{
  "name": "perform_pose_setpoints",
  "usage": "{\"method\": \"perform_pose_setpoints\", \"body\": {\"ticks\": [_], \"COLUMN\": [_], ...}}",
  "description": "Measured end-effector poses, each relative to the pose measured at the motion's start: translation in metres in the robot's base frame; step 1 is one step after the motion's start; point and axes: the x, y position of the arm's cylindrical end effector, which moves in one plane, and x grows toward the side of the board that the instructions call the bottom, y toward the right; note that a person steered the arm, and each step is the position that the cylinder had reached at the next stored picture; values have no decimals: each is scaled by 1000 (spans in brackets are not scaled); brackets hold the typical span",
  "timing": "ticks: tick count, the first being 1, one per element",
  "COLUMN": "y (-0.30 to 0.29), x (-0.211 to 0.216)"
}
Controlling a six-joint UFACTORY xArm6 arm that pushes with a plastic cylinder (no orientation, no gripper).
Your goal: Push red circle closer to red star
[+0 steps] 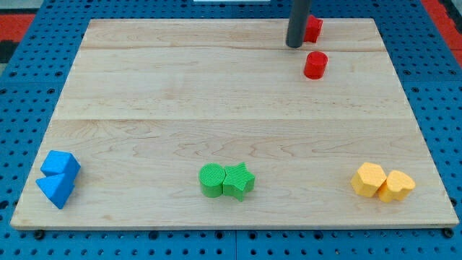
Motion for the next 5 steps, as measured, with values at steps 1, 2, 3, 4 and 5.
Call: {"method": "perform_pose_setpoints", "body": {"ticks": [1, 2, 3, 4, 5], "y": [-6, -2, 18, 51, 50], "x": [40, 80, 99, 95, 92]}}
